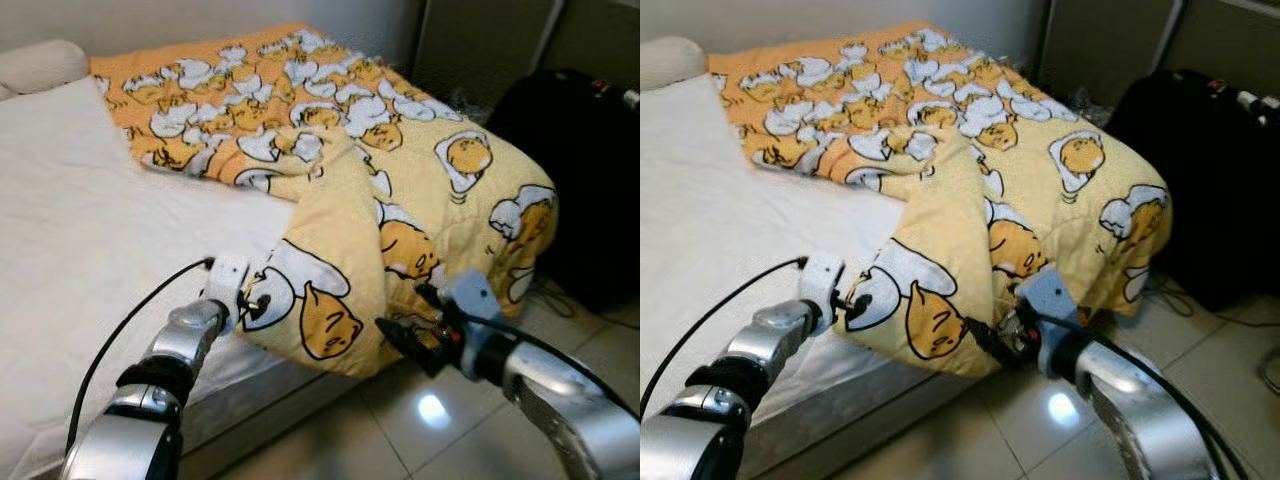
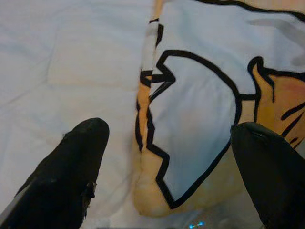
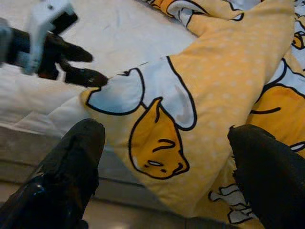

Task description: Clean up the room

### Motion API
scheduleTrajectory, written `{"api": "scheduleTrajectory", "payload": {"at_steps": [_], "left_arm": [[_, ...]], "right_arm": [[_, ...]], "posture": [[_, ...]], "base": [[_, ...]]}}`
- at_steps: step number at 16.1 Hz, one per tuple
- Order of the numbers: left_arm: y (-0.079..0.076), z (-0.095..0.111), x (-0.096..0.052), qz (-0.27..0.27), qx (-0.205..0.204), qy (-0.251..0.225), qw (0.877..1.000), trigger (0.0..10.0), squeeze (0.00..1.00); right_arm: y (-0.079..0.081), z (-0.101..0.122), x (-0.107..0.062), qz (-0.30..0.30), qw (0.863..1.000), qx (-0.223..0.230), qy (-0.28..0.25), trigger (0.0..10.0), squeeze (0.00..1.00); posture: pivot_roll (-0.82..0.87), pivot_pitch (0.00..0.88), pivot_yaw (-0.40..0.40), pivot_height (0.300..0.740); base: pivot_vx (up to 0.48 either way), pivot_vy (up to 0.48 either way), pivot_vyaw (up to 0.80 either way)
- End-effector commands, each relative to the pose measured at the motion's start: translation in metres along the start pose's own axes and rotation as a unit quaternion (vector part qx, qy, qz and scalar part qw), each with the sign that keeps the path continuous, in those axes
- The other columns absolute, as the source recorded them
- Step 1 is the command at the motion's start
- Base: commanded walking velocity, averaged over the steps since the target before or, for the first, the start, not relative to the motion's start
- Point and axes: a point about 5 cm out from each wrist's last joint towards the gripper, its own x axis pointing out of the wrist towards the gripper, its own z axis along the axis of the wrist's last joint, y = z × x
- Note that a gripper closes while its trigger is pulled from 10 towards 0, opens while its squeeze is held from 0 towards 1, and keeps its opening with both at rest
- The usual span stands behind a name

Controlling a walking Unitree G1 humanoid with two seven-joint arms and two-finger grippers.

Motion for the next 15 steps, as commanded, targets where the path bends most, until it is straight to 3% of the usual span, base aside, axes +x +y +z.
{"api": "scheduleTrajectory", "payload": {"at_steps": [1,5,7,11,15], "left_arm": [[-0.002,0.002,0.002,-0.004,0.013,0.0,1.0,10.0,0.0],[0.001,0.001,0.004,0.004,0.031,0.01,0.999,10.0,0.0],[0.011,-0.001,0.002,0.047,0.066,0.019,0.996,10.0,0.0],[0.018,-0.011,0.0,0.082,0.069,0.045,0.993,10.0,0.0],[0.016,-0.017,0.0,0.09,0.046,0.049,0.994,10.0,0.0]], "right_arm": [[0.002,0.002,-0.008,0.002,1.0,0.005,0.006,10.0,0.0],[0.011,0.003,-0.027,0.01,0.999,0.013,0.029,10.0,0.0],[0.016,0.005,-0.033,0.028,0.999,0.012,0.035,10.0,0.0],[0.027,0.007,-0.043,0.069,0.996,-0.005,0.047,10.0,0.0],[0.031,0.008,-0.047,0.089,0.995,-0.01,0.051,10.0,0.0]], "posture": [[-0.16,0.0,0.029,0.74],[-0.19,0.04,0.023,0.74],[-0.21,0.08,0.009,0.74],[-0.23,0.158,-0.017,0.74],[-0.25,0.176,-0.024,0.74]], "base": [[0.0,0.0,0.0],[0.0,0.0,0.0],[0.0,0.0,0.0],[0.0,0.0,0.0],[0.0,0.0,0.0]]}}
